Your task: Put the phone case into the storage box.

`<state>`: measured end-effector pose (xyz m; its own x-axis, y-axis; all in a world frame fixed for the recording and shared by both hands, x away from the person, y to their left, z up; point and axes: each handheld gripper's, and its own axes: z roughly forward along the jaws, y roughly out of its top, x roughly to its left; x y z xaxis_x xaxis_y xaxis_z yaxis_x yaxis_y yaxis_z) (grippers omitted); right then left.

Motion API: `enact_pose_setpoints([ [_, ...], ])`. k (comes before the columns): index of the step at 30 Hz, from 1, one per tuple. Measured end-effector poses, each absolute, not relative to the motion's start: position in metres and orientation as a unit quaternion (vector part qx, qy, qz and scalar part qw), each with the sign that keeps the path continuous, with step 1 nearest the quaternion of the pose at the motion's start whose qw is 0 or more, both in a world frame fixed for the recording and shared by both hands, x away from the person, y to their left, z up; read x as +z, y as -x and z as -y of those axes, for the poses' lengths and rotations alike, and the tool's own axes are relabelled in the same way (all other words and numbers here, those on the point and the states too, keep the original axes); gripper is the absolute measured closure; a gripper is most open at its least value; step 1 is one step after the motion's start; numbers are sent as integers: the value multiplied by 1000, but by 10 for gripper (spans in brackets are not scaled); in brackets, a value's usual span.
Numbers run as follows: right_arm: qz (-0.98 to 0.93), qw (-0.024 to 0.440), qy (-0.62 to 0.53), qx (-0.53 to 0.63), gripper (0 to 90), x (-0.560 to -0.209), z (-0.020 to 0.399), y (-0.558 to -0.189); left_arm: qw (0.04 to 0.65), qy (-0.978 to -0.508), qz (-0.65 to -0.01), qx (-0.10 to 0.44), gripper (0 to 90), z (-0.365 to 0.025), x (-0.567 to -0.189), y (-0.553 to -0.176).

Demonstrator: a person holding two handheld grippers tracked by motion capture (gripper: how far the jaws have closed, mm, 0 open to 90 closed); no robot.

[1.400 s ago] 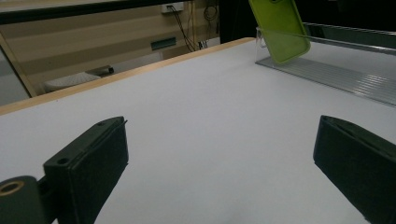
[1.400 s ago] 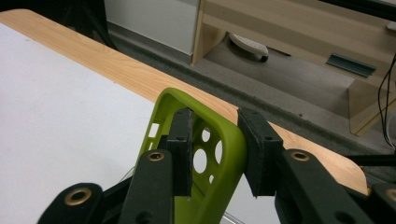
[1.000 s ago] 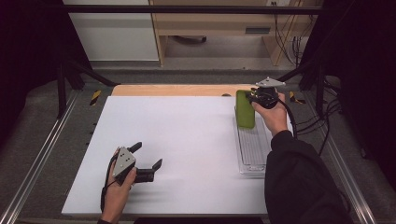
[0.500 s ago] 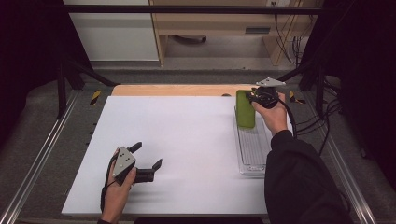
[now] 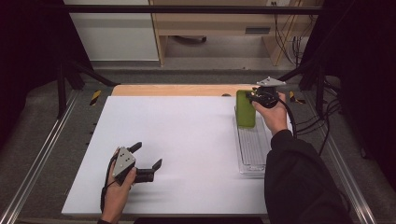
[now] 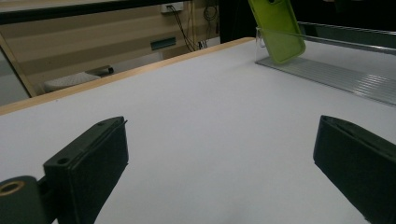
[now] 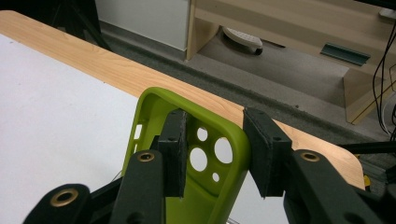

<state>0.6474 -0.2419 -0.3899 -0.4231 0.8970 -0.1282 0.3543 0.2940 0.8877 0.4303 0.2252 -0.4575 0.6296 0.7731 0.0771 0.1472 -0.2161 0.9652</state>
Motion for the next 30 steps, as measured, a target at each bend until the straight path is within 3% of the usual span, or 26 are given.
enact_pose_setpoints([
  [15, -727, 330, -440, 412, 528, -391, 242, -650, 540, -723, -318, 291, 28, -225, -458, -430],
  [22, -713, 325, -473, 403, 215, -391, 243, -651, 540, -723, -318, 291, 28, -226, -457, -430],
  [30, -709, 310, -483, 411, 124, -390, 242, -650, 540, -723, -318, 291, 28, -225, -457, -430],
])
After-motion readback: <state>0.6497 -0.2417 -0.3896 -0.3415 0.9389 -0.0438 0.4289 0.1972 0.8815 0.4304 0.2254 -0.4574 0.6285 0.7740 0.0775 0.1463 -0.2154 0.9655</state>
